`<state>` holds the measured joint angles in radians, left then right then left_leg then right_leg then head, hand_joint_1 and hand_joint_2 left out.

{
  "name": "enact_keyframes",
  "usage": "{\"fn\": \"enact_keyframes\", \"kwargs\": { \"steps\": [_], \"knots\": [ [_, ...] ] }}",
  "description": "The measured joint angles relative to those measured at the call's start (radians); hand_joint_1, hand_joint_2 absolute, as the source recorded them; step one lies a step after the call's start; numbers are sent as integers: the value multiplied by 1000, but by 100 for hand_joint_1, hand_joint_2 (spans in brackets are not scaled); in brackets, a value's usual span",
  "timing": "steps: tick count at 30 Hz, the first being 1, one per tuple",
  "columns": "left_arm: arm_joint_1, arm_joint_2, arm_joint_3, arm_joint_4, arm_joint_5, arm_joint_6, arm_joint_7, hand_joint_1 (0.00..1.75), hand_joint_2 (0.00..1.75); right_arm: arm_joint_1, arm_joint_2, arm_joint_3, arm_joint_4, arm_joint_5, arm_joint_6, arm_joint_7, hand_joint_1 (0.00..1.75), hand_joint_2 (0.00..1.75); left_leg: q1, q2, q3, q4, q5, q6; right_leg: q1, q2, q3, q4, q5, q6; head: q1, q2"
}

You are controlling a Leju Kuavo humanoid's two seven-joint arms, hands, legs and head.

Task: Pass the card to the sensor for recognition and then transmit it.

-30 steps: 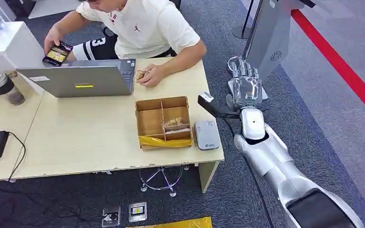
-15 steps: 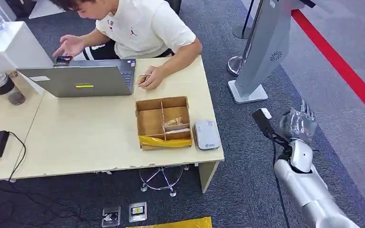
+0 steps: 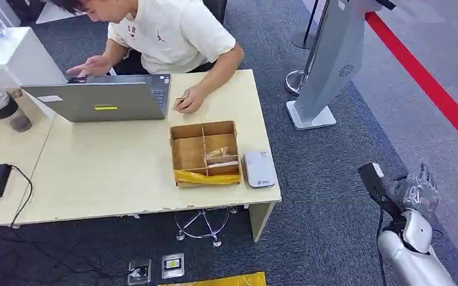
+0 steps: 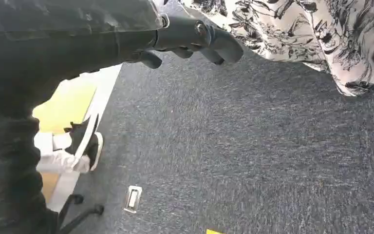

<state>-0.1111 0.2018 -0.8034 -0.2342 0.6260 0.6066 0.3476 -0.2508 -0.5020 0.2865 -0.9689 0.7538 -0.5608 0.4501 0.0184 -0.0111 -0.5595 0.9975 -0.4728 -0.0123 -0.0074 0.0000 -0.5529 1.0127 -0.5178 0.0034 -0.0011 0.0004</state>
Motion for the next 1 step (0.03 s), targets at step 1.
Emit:
{"fn": "enact_keyframes", "kwargs": {
  "steps": [1],
  "knots": [
    [0, 2, 0, 0, 0, -1, -2, 0, 175, 8, -3, -5, 0, -3, -3, 0, 164, 175, 0, 0, 0, 0, 0, 0, 0, 0, 0, 0, 0, 0, 0, 0]
  ]
}}
